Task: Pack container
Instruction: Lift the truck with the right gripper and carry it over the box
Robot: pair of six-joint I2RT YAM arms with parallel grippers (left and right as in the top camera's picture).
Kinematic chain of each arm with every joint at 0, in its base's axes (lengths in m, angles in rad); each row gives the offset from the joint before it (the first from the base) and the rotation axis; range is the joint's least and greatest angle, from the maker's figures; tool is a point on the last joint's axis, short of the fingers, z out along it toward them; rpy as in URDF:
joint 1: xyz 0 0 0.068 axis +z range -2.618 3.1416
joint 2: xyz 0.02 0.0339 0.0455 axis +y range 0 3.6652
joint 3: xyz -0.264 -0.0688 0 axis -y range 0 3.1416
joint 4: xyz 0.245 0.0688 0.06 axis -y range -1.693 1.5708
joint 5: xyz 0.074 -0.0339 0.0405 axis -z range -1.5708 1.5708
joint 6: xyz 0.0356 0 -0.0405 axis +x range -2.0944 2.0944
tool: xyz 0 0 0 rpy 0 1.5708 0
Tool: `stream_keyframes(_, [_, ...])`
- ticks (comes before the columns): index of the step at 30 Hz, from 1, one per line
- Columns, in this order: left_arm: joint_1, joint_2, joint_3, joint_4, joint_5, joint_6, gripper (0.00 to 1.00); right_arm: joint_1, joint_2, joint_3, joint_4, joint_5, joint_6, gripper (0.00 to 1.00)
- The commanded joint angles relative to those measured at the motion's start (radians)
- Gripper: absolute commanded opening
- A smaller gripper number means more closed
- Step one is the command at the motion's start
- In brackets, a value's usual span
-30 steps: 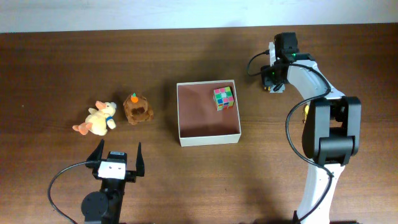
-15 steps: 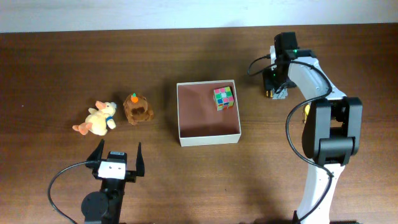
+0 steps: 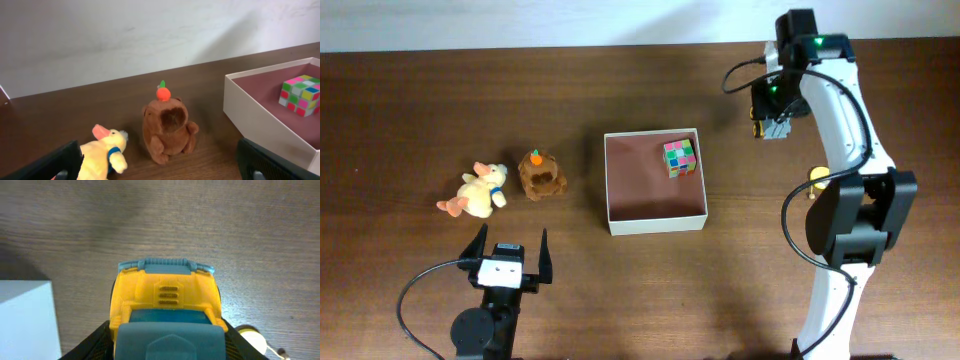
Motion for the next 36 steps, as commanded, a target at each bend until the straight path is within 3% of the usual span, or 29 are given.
stream_keyframes(1, [-0.005, -0.006, -0.007, 0.002, -0.005, -0.009, 0.99, 0.001, -0.024, 0.079, -0.047, -0.048, 0.008, 0.51])
stream_keyframes(9, [-0.005, -0.006, -0.007, 0.002, -0.005, -0.009, 0.99, 0.056, -0.027, 0.248, -0.209, -0.188, -0.03, 0.51])
stream_keyframes(16, [-0.005, -0.006, -0.007, 0.002, -0.005, -0.009, 0.99, 0.204, -0.027, 0.344, -0.291, -0.246, -0.047, 0.51])
stream_keyframes(28, [-0.005, -0.006, -0.007, 0.002, -0.005, -0.009, 0.99, 0.437, -0.023, 0.34, -0.247, -0.121, 0.034, 0.5])
stream_keyframes(36, [-0.005, -0.006, -0.007, 0.002, -0.005, -0.009, 0.99, 0.514, -0.019, 0.264, -0.175, -0.101, 0.111, 0.5])
